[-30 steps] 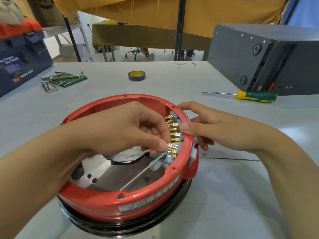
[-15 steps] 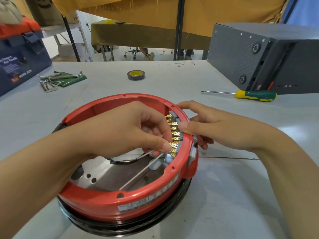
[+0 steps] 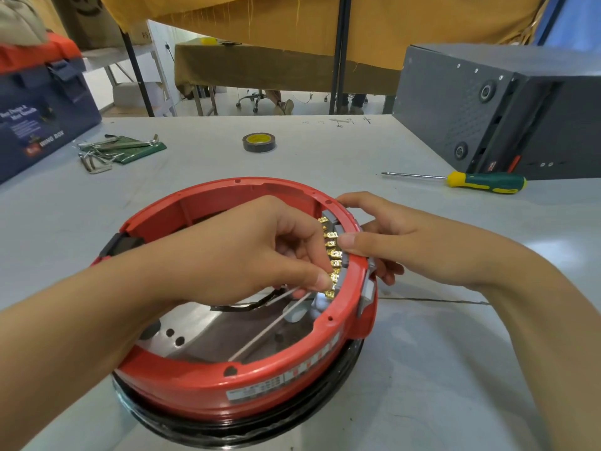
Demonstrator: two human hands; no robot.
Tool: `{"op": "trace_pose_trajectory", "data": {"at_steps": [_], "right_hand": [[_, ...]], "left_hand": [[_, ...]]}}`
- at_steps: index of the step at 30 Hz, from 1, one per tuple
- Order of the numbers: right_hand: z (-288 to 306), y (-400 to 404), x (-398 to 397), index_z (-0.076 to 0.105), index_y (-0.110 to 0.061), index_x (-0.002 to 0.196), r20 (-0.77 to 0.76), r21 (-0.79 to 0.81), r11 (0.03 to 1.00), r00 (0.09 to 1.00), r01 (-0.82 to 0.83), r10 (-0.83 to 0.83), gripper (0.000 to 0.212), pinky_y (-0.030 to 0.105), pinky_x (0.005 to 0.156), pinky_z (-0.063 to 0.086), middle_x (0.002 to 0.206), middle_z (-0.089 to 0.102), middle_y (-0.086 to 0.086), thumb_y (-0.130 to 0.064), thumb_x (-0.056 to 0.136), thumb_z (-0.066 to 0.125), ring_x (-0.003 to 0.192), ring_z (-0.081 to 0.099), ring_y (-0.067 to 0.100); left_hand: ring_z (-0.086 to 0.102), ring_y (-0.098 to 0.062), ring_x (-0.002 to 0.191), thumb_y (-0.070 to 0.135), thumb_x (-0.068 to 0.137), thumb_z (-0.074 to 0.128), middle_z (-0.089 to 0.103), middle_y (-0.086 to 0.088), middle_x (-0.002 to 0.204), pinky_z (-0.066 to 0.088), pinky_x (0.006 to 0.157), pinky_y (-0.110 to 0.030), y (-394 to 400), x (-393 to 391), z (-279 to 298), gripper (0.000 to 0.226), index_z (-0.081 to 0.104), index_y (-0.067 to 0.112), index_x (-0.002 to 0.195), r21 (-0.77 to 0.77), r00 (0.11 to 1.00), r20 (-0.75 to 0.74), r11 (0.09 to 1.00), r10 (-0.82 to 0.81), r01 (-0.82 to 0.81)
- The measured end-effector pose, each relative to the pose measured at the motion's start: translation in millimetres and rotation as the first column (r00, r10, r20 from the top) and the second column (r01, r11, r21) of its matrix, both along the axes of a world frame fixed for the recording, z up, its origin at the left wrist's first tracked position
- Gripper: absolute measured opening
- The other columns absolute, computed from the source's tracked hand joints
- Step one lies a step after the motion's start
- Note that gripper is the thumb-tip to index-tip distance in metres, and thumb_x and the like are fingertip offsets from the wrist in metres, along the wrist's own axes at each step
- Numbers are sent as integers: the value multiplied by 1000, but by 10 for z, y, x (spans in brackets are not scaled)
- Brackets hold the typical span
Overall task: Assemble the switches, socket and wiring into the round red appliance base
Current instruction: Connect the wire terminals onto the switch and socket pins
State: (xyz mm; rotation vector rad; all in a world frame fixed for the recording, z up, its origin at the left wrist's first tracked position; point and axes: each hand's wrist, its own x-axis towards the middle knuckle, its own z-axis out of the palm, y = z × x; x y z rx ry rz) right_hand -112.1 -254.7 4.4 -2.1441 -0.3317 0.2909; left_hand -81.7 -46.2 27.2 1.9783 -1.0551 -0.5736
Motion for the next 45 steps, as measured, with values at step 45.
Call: {"op": "trace_pose_trajectory", "data": {"at_steps": [45], "right_hand": [[37, 16, -48, 36, -43, 128, -10, -65, 996, 998, 54, -55, 67, 13, 56, 42, 67, 63, -8, -66, 65, 44, 56, 55, 6]], "left_hand": [[61, -9, 57, 14, 77, 71, 68, -4, 64, 46, 52, -15, -10, 24, 57, 8, 67, 14, 84, 48, 968, -178, 984, 176, -170]]}}
